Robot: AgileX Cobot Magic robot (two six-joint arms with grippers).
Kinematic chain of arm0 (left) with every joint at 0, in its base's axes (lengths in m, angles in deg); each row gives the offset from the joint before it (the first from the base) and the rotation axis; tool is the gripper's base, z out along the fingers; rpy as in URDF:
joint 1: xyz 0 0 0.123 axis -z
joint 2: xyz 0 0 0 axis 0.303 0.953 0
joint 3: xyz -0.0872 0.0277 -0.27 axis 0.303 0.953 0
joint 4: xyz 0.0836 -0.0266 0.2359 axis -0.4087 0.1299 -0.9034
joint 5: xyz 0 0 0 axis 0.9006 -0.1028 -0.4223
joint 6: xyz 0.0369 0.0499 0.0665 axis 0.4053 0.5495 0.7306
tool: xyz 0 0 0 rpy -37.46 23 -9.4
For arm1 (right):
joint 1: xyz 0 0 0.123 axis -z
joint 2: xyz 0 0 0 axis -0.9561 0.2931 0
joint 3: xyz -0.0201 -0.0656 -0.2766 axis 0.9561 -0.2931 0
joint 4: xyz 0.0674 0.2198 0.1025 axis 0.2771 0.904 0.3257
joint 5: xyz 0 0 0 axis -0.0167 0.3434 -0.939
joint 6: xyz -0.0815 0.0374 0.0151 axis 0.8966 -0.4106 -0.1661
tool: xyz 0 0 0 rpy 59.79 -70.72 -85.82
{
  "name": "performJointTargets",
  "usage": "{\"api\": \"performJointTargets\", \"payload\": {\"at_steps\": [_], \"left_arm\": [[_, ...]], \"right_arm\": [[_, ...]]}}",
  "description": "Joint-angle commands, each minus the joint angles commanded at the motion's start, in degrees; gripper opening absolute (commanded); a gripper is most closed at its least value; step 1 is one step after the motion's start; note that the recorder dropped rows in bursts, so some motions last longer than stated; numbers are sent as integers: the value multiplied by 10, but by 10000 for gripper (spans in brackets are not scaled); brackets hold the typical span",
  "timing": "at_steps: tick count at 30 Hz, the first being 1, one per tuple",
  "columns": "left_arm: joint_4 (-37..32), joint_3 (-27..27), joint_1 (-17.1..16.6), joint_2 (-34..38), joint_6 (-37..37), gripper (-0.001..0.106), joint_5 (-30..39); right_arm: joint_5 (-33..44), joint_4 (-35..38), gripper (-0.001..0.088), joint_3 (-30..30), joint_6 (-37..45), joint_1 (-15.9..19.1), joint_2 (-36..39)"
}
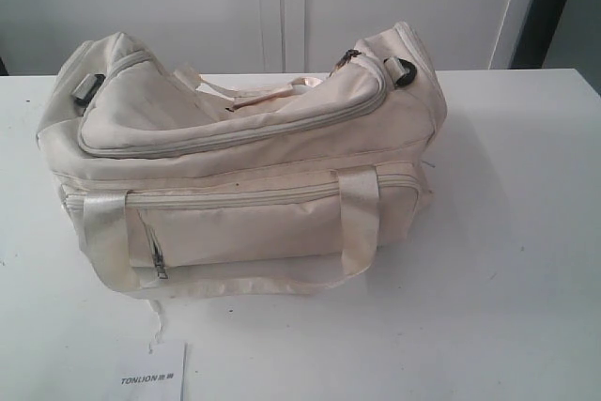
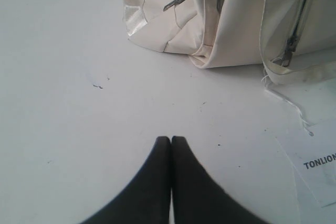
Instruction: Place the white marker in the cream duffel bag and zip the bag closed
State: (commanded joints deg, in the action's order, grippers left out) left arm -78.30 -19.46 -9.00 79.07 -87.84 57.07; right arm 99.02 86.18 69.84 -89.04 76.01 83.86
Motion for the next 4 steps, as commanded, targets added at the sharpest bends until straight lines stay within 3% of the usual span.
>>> {"api": "performJointTargets", "payload": {"at_steps": [4], "left_arm": [[0, 0, 0, 0, 0, 0, 0]], "right_arm": [[0, 0, 0, 0, 0, 0, 0]]}}
